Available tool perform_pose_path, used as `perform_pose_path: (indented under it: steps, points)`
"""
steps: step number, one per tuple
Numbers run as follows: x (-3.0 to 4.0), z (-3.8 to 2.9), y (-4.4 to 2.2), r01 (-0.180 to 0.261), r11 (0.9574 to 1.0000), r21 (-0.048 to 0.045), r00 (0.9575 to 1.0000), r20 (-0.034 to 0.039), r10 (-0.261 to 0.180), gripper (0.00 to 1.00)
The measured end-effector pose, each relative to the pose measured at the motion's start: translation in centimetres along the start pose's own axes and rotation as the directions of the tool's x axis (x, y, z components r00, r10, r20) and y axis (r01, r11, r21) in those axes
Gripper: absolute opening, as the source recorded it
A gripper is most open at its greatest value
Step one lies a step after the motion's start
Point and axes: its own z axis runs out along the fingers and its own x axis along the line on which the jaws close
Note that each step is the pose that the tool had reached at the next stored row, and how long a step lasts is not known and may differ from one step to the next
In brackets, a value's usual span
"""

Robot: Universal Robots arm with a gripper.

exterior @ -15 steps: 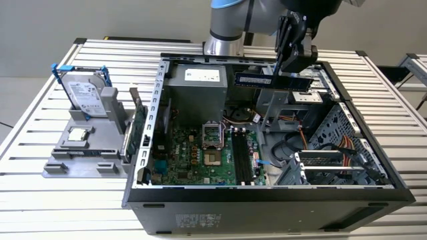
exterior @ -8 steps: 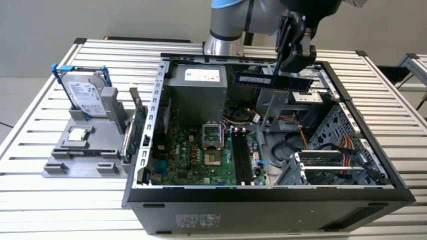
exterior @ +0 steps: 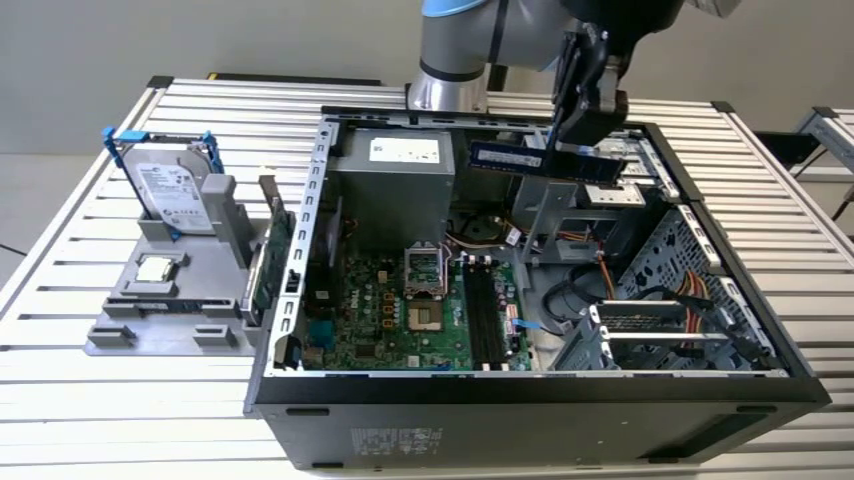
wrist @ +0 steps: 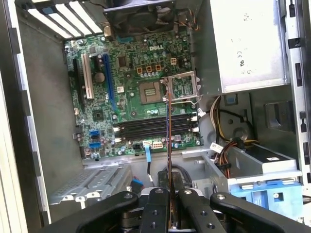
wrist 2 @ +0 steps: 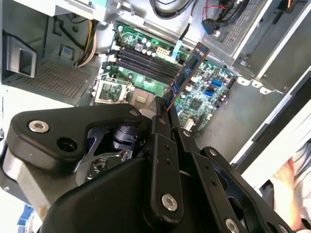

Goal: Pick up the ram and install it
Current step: 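Insert the ram into the slot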

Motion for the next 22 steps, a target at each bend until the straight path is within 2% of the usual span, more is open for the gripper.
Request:
perform_pose_path:
  steps: [11, 22]
  points:
    - [0.0, 0.0, 0.0, -0.075, 0.9972, -0.0029, 0.9972, -0.0019, 0.075, 0.0]
    - [0.0, 0.0, 0.0, -0.153, 0.9882, -0.0049, 0.9882, -0.0069, 0.153, 0.0]
